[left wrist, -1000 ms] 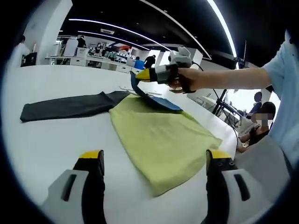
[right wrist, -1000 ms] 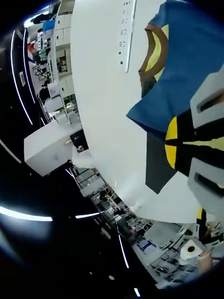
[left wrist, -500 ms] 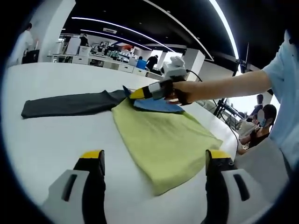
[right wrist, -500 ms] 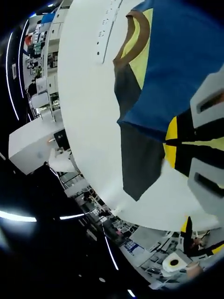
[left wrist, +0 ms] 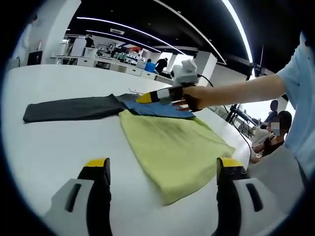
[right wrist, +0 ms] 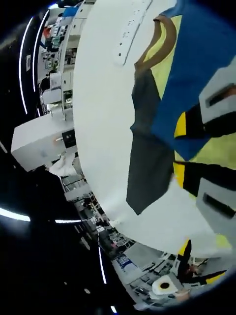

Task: Fold the garment on the visible template until the final outline fits inside the template.

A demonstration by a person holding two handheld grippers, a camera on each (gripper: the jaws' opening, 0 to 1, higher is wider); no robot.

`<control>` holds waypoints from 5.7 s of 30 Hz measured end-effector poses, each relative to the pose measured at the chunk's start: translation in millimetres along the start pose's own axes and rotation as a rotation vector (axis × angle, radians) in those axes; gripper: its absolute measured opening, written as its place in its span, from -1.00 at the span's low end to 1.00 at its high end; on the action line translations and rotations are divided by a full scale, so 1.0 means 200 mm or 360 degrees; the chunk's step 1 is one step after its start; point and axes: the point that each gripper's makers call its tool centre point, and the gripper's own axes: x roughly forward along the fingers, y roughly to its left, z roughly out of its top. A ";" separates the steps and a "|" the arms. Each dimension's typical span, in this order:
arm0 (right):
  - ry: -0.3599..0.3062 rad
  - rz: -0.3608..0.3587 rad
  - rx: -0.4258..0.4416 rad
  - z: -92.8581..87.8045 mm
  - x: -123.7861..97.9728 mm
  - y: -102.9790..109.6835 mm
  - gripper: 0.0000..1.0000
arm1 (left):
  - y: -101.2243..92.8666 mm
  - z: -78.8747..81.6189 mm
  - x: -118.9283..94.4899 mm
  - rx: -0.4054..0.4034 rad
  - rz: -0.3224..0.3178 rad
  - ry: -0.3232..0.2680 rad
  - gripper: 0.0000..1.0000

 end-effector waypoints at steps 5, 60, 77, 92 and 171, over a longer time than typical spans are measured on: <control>-0.0001 -0.0006 -0.0022 -0.02 -0.03 0.00 0.22 | -0.01 0.00 0.01 0.0006 -0.0011 0.0009 0.74; -0.0147 -0.0353 0.0100 -0.38 -1.05 -0.30 1.00 | -0.06 -0.04 0.04 -0.0066 -0.0103 0.0030 0.74; -0.0257 -0.0523 0.0254 -0.58 -1.37 -0.31 0.96 | -0.07 0.06 0.04 -0.0176 -0.0157 -0.0098 0.76; -0.0311 -0.0522 0.0326 -0.65 -1.46 -0.20 0.89 | 0.57 0.35 -0.18 -0.0029 0.0206 -0.0109 0.60; -0.0520 -0.0751 0.0531 -0.77 -1.83 -0.27 0.70 | 0.82 0.72 0.27 -0.0748 0.0474 -0.0559 -1.00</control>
